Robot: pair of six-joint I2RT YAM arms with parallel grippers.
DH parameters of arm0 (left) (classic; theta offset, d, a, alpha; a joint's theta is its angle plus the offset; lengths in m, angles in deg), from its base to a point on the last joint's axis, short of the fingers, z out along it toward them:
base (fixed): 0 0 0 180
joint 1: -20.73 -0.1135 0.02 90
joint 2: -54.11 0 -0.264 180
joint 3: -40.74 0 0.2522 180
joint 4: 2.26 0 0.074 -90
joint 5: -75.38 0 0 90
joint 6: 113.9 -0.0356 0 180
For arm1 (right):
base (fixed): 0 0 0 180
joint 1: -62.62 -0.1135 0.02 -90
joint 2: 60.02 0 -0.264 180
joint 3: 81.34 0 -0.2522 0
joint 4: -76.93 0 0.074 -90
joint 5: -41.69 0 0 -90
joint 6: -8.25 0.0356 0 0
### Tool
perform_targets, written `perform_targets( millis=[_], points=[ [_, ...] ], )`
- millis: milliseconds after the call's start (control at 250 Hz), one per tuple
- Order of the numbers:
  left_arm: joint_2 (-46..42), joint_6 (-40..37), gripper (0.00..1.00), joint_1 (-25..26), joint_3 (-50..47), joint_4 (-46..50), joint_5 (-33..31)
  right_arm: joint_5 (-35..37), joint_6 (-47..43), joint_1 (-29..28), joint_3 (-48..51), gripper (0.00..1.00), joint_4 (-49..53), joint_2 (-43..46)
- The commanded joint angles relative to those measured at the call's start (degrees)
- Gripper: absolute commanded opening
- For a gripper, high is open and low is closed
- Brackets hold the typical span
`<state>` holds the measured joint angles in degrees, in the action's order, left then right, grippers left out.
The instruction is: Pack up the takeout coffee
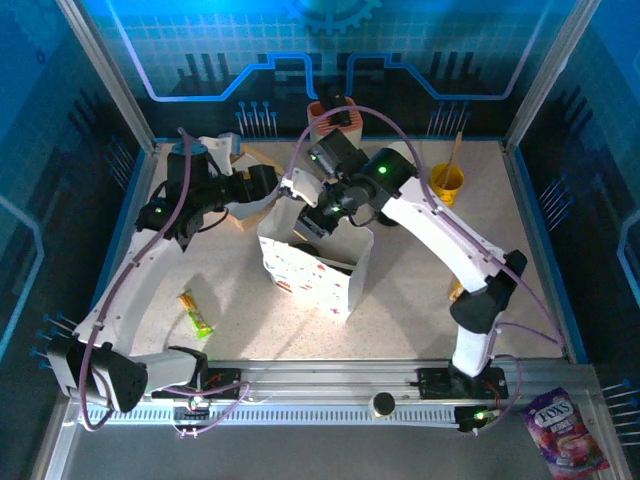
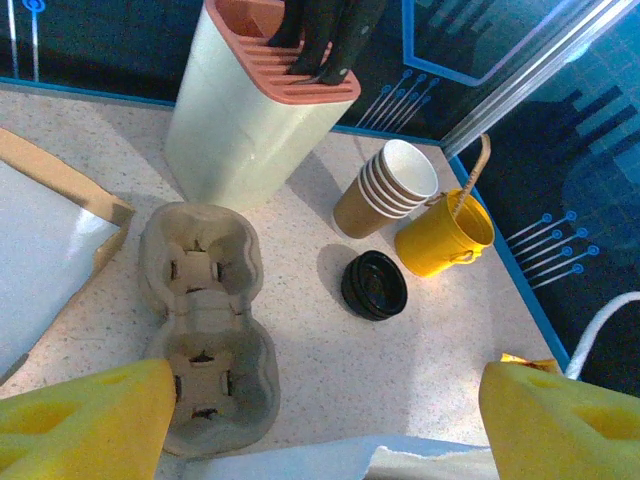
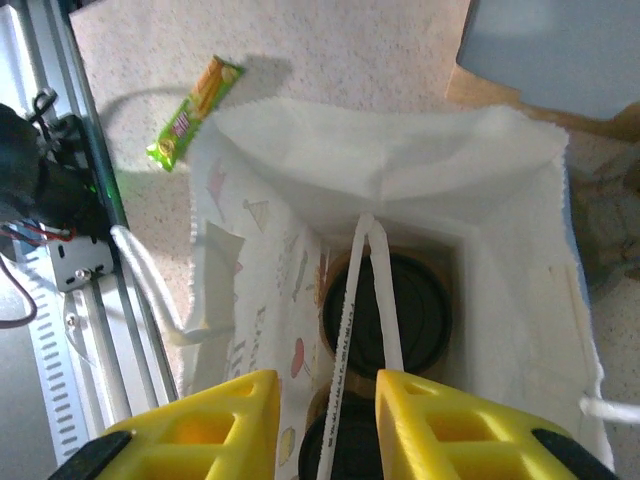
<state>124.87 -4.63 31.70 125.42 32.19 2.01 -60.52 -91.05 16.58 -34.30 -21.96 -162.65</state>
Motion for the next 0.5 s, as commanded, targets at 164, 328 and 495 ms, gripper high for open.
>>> perform_targets(
  millis=[164,328,495],
  points=[
    [2.74,-1.59,0.8,-0.81,-0.35,1.9,-5.93,-11.5,5.27,8.25,15.92,0.44,-20.77,18.27],
    [4.93,-1.86,0.81,-0.97,0.87,3.4,-9.25,-13.87,11.46,16.18,24.41,0.62,-32.18,25.84],
    [8.02,-2.89,0.83,-1.86,3.41,6.2,-12.49,-14.36,18.17,25.32,26.74,0.82,-37.59,28.01]
  ],
)
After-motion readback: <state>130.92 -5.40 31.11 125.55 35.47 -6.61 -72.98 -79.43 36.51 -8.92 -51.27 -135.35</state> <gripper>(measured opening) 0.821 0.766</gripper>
